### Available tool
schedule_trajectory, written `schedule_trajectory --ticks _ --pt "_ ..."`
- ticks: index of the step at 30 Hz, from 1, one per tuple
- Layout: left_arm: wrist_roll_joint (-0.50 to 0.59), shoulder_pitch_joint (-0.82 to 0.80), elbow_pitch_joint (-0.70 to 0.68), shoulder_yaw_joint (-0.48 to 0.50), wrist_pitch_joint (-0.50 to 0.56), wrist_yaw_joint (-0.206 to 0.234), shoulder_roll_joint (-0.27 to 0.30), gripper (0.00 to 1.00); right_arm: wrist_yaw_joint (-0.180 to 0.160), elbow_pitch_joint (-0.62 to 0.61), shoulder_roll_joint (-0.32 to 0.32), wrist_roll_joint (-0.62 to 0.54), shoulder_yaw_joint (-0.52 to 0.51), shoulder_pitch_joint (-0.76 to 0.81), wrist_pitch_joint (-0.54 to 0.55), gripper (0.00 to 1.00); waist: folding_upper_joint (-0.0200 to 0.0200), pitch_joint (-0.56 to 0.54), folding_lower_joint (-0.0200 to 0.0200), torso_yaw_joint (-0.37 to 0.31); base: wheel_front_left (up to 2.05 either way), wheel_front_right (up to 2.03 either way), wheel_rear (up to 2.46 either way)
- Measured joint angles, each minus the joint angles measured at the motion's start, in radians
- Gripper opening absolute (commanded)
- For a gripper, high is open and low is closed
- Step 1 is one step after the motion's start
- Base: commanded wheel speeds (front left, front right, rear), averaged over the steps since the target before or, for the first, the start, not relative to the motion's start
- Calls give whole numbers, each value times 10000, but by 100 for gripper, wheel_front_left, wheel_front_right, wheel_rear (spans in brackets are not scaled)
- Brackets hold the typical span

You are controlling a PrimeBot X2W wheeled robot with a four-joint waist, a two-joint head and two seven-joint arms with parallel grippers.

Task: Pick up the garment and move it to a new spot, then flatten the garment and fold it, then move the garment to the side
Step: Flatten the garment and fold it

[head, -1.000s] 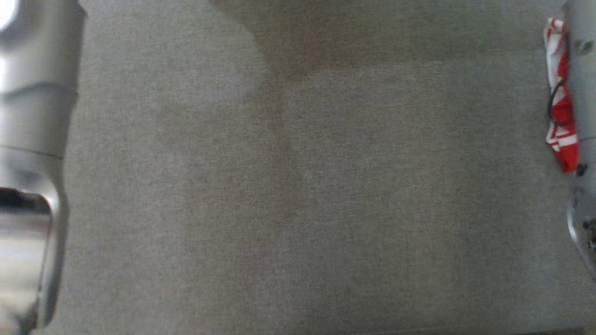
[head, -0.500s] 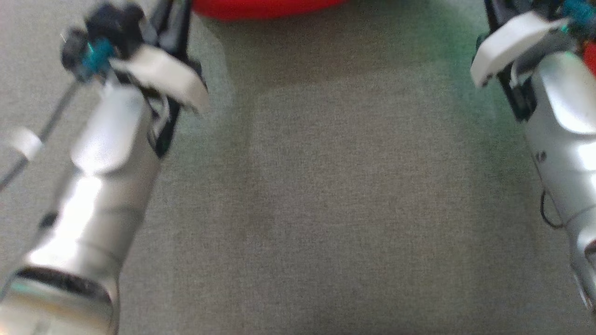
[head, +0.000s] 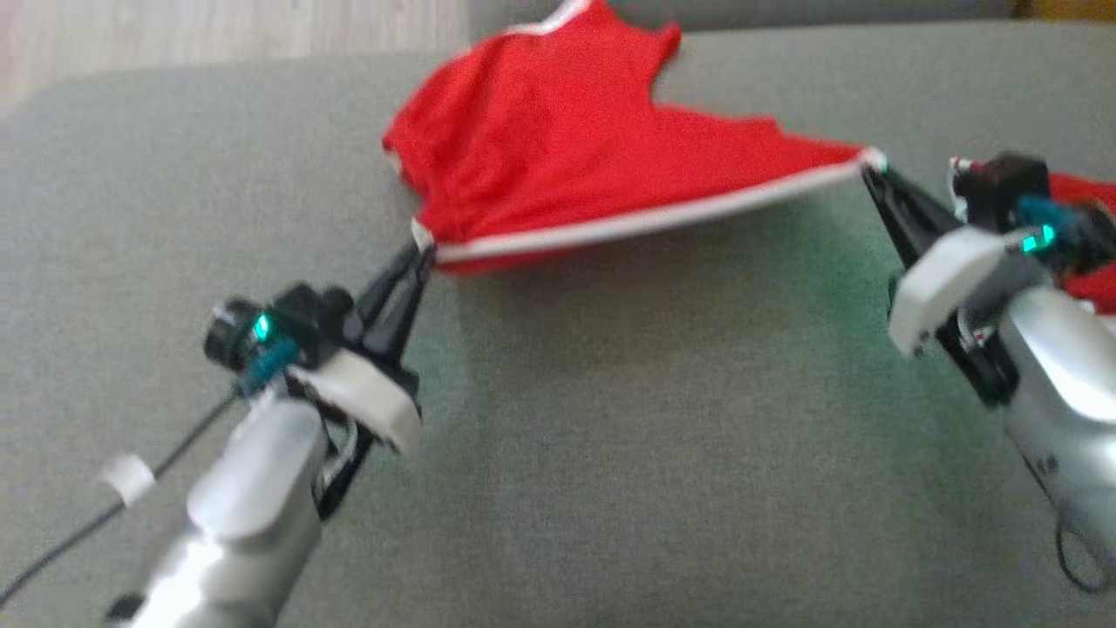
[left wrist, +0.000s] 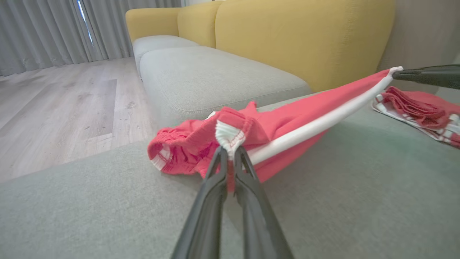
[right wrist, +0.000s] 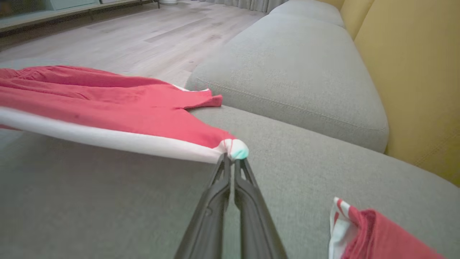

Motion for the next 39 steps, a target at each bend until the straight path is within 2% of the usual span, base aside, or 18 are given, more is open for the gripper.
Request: schedule_trajectory --ticks 7,13,20,24,29,33,39 --pt "4 1635 -830 -403 4 169 40 0 0 -1321 -838 897 -27 2069 387 0 0 -1089 0 5 0 0 0" --pt "2 2811 -1919 -750 232 537 153 0 0 -2383 -1342 1415 -652 3917 497 0 0 -1862 1 79 0 0 0" --pt "2 3916 -3235 -1085 627 945 395 0 0 -3591 -1703 1317 -1521 5589 857 0 0 -2292 1 228 0 0 0" --pt "0 4540 -4148 -1281 949 1285 583 0 0 -4679 -1724 830 -2660 6595 1275 0 1 -2381 2 293 0 0 0" --pt "-8 4674 -4600 -1260 1116 1551 594 0 0 -5451 -1544 61 -3620 6883 1741 0 0 -2296 2 402 0 0 0" --pt "-102 4585 -4675 -1137 1239 1778 583 0 0 -5737 -1386 -631 -3940 6755 2192 0 1 -2098 2 534 0 0 0" --pt "-107 3640 -4640 -830 1281 1939 453 0 0 -5776 -1381 -1569 -3912 5357 2642 0 0 -1383 5 773 0 0 0"
